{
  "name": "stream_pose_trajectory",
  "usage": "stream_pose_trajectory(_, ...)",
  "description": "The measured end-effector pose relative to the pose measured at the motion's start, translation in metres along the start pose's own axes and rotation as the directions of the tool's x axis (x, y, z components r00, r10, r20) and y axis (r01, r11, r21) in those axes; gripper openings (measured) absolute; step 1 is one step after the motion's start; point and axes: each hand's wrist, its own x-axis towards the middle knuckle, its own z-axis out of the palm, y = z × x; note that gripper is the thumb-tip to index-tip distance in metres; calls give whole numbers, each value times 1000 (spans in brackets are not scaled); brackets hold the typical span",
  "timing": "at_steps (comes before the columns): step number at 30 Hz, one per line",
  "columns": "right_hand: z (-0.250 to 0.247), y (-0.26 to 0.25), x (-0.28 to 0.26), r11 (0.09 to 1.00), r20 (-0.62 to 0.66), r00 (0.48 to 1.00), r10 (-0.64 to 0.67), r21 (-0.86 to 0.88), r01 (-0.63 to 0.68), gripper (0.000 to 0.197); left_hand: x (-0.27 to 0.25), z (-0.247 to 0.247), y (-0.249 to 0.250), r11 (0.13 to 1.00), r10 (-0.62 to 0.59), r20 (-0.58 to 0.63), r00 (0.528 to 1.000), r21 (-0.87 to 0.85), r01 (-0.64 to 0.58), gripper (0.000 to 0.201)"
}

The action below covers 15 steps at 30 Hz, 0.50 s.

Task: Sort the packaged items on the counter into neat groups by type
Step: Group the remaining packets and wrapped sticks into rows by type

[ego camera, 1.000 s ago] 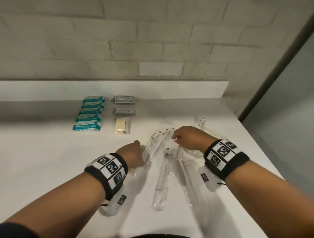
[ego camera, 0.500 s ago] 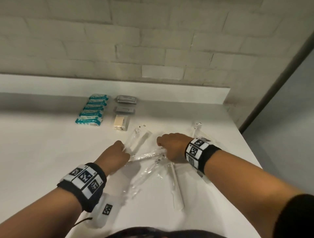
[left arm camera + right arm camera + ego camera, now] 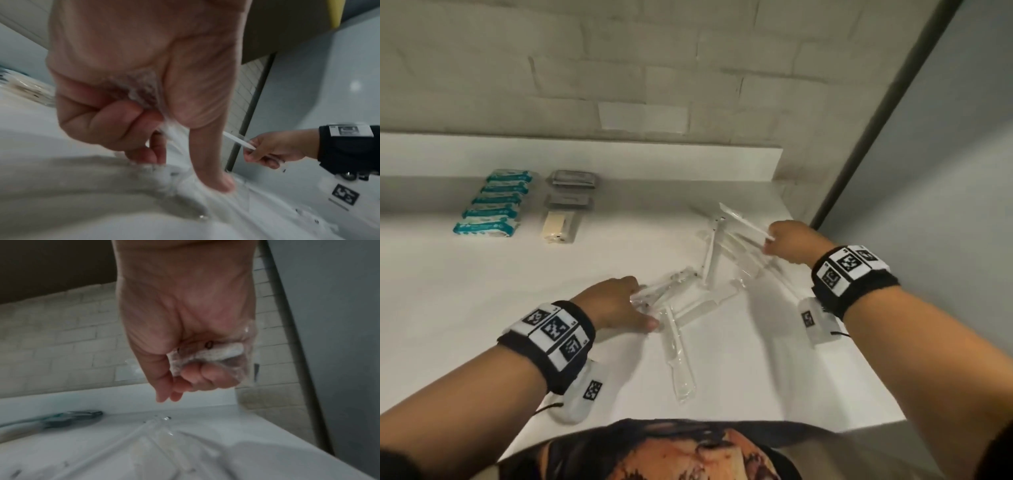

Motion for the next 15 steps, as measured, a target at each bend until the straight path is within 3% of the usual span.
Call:
stream_pose_trajectory(2, 5, 11, -3, 993, 46, 997, 61, 100, -66, 19, 4, 7, 3, 994, 9, 32, 999, 110, -13, 54)
stream_pose_trajectory(4, 11, 7, -7, 993, 62, 997, 41, 105, -47, 18, 9, 4, 6, 986, 4, 53, 999, 165, -13, 42)
stream_pose_trajectory(7, 16, -14, -8, 998, 62, 998, -5, 60, 1, 20, 12, -9, 12, 993, -24, 76, 997, 119, 15, 27)
stream_pose_trajectory(9, 19, -32, 0, 997, 26, 999, -24, 69, 22, 24, 14, -17, 15, 998, -34, 26, 999, 51, 33, 24)
stream_pose_trajectory(12, 27, -57, 11, 982, -31, 999, -23, 186, 29, 46, 17, -25, 18, 999, -41, -37, 998, -5, 41, 28)
stream_pose_trajectory(14, 34, -71, 18, 975, -4, 1000, -25, 220, 25, 64, 18, -26, 22, 999, -39, -19, 999, -9, 39, 29)
stream_pose_trajectory(15, 38, -76, 22, 978, 26, 999, -19, 210, 13, 64, 20, -24, 23, 1000, -28, 8, 1000, 10, 28, 28)
